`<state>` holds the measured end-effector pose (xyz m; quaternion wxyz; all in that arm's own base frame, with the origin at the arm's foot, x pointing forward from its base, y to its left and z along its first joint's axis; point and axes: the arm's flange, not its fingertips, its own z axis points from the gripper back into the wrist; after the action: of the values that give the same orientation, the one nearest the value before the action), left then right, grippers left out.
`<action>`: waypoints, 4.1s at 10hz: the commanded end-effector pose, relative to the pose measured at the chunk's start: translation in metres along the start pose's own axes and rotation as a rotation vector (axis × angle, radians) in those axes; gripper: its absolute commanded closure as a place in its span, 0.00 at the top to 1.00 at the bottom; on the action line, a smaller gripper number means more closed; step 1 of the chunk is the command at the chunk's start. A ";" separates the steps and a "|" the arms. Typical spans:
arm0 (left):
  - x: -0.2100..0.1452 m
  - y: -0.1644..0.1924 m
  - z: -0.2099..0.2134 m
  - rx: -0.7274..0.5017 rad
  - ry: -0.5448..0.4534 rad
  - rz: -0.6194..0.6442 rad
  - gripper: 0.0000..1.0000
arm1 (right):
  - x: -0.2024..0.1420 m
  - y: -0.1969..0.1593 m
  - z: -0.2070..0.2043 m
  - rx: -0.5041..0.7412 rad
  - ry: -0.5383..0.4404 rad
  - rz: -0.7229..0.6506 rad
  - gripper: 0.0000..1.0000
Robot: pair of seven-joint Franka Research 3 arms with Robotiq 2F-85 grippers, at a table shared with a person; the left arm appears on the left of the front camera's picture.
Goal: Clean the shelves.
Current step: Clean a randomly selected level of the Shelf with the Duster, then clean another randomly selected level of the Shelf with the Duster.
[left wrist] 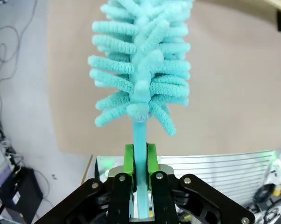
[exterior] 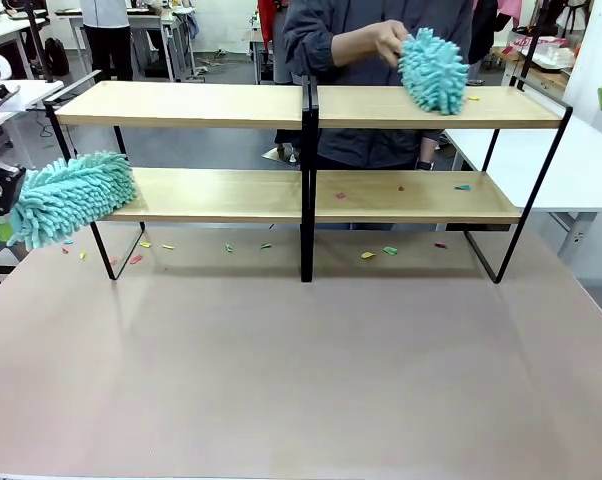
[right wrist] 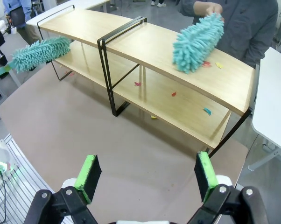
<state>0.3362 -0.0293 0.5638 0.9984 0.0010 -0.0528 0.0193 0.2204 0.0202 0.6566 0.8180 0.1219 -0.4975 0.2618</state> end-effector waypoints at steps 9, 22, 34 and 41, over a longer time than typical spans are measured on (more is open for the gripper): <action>-0.038 0.030 0.029 -0.276 0.023 -0.455 0.12 | 0.000 0.000 0.001 0.001 0.000 -0.001 1.00; -0.094 0.226 0.138 -0.856 -0.357 -0.728 0.12 | 0.000 0.000 0.001 0.001 0.000 -0.001 1.00; -0.119 0.062 0.112 -0.796 0.074 -1.054 0.12 | 0.000 0.000 0.001 0.001 0.000 -0.001 1.00; -0.145 -0.016 0.069 -0.743 0.281 -1.173 0.12 | 0.000 0.000 0.001 0.001 0.000 -0.001 1.00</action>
<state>0.1865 -0.0487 0.6132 0.7742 -0.2993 0.0950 -0.5496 0.2205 0.0203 0.6566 0.8180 0.1217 -0.4974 0.2618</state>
